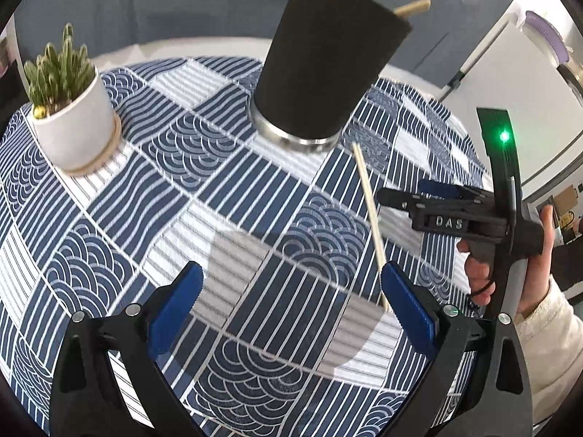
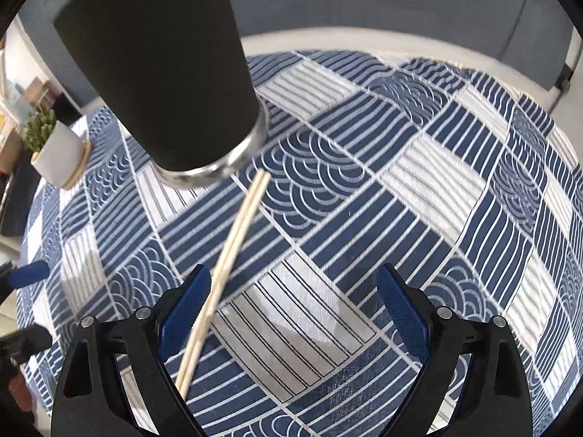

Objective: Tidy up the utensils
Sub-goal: 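Lower both tools toward the last chopsticks beside the black cup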

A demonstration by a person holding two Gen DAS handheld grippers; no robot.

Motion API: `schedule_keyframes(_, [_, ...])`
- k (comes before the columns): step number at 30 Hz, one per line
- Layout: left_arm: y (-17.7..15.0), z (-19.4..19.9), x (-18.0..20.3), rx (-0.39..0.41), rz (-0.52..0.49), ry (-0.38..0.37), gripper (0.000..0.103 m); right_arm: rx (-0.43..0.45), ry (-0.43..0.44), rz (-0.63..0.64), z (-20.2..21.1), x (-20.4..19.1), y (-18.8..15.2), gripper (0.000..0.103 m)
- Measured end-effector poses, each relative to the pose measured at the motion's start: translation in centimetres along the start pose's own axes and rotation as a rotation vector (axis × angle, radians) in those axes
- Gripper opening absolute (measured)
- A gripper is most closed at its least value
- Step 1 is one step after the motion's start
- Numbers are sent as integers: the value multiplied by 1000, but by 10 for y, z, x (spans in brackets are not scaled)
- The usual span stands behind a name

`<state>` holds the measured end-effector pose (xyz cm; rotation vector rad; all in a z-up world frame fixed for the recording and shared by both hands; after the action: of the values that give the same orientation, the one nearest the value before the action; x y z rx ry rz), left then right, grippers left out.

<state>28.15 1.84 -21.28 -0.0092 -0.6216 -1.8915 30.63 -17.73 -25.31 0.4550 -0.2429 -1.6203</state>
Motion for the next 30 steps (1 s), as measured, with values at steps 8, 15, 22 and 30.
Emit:
schedule_keyframes(8, [-18,-11,0,-50,25,-19,96,-27,-46,-2,-8,-4,-4,90])
schedule_keyframes(15, [-18,-22,5,-73,29,-15,96,-97,-103,-127,-14,5,-4,96])
schedule_keyframes(22, [-17,-31,19,-87,-29,-8,96,-212,-154,-194,-24,6,0,97])
schedule_keyframes(30, [5,-48,37,-98,-90,-1,96,-228,-162,-222,-18,31,-8,96])
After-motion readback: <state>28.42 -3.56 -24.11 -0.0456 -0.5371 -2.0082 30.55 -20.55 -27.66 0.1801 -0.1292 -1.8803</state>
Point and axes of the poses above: each gripper's, at about its wrist camera, not at the fingertips, and z roughly against the way its jaws point, x to its right, y to its top, the point moved 9 cm from there along -z, roughly the way its jaws point, and after that the axes turned 2 degrees about y, right-handed, at the moved point
